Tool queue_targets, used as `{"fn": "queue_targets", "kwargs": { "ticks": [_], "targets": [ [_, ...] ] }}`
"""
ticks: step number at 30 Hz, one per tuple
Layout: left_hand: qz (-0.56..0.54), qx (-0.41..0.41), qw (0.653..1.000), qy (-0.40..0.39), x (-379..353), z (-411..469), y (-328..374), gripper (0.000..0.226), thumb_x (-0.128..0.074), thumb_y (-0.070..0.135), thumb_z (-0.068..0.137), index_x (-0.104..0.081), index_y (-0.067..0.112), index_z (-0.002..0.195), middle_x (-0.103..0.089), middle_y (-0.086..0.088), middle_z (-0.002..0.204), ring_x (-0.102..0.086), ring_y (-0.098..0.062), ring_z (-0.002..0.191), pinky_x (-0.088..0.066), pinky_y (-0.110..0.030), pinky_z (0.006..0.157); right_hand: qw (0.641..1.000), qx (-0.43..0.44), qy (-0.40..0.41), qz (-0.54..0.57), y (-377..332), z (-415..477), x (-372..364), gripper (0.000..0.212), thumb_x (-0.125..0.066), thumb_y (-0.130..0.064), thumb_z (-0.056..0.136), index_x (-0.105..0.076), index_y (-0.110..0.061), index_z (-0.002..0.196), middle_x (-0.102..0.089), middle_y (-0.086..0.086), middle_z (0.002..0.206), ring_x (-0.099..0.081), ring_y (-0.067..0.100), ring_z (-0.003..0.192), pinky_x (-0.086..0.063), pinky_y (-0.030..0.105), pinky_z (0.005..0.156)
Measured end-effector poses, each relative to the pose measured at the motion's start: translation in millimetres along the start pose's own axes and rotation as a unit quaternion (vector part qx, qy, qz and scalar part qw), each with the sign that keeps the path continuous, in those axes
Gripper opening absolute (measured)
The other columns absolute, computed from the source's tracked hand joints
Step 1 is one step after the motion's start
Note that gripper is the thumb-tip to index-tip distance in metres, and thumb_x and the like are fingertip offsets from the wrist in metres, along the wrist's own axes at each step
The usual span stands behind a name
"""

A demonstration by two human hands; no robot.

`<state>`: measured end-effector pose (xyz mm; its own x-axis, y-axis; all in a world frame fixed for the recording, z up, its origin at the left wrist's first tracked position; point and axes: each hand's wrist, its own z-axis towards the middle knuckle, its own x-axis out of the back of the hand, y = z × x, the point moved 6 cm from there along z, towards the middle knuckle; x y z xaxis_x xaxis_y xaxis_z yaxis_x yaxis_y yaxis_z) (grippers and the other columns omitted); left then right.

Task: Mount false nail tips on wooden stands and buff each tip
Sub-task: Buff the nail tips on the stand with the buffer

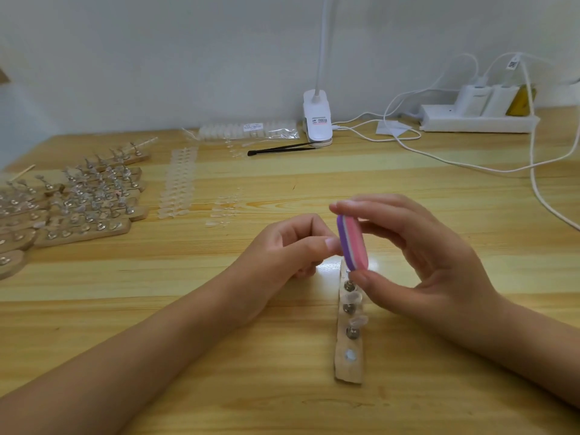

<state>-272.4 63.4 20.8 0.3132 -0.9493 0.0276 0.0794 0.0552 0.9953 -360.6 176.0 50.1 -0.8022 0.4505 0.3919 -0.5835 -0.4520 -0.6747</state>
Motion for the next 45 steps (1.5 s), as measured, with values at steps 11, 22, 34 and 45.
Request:
{"fn": "queue_targets", "kwargs": {
  "ticks": [11,22,34,45],
  "targets": [
    [-0.009,0.007,0.998,-0.054,0.7,1.7,-3.2,0.015,-0.064,0.032,0.073,-0.061,0.018,0.074,-0.051,0.005,0.069,-0.039,-0.005,0.058,-0.035,-0.013,0.055,1.0,-0.009,-0.003,-0.008,-2.8,1.5,-1.5,0.049,-0.07,-0.023,0.083,-0.054,-0.015,0.128,-0.058,0.005,0.111,-0.056,0.027,0.106,-0.046,0.04,0.093],
    [-0.007,0.008,0.998,-0.054,0.7,1.7,-3.8,0.024,-0.066,0.033,0.071,-0.06,0.012,0.082,-0.051,0.006,0.07,-0.039,-0.008,0.061,-0.035,-0.016,0.057,1.0,0.011,0.001,-0.023,-2.4,3.4,-0.1,0.035,-0.067,-0.025,0.087,-0.057,-0.016,0.121,-0.058,0.006,0.115,-0.056,0.028,0.112,-0.047,0.043,0.092],
    [-0.041,0.014,0.998,-0.05,0.5,2.2,-3.1,0.009,-0.065,0.032,0.071,-0.061,0.024,0.07,-0.047,-0.001,0.069,-0.038,-0.011,0.061,-0.034,-0.019,0.057,0.998,0.044,0.027,-0.048,-7.3,1.0,1.1,0.034,-0.072,-0.032,0.084,-0.053,-0.02,0.11,-0.058,0.005,0.11,-0.058,0.029,0.106,-0.046,0.047,0.089],
    [-0.028,0.002,0.998,-0.063,-1.9,1.3,-2.0,0.007,-0.063,0.032,0.073,-0.061,0.025,0.072,-0.058,0.015,0.064,-0.042,-0.004,0.057,-0.037,-0.014,0.056,0.988,0.092,0.032,-0.123,-11.0,-2.1,-0.9,0.044,-0.078,-0.033,0.079,-0.046,-0.024,0.109,-0.05,-0.005,0.106,-0.055,0.024,0.101,-0.044,0.046,0.082]
  ]
}}
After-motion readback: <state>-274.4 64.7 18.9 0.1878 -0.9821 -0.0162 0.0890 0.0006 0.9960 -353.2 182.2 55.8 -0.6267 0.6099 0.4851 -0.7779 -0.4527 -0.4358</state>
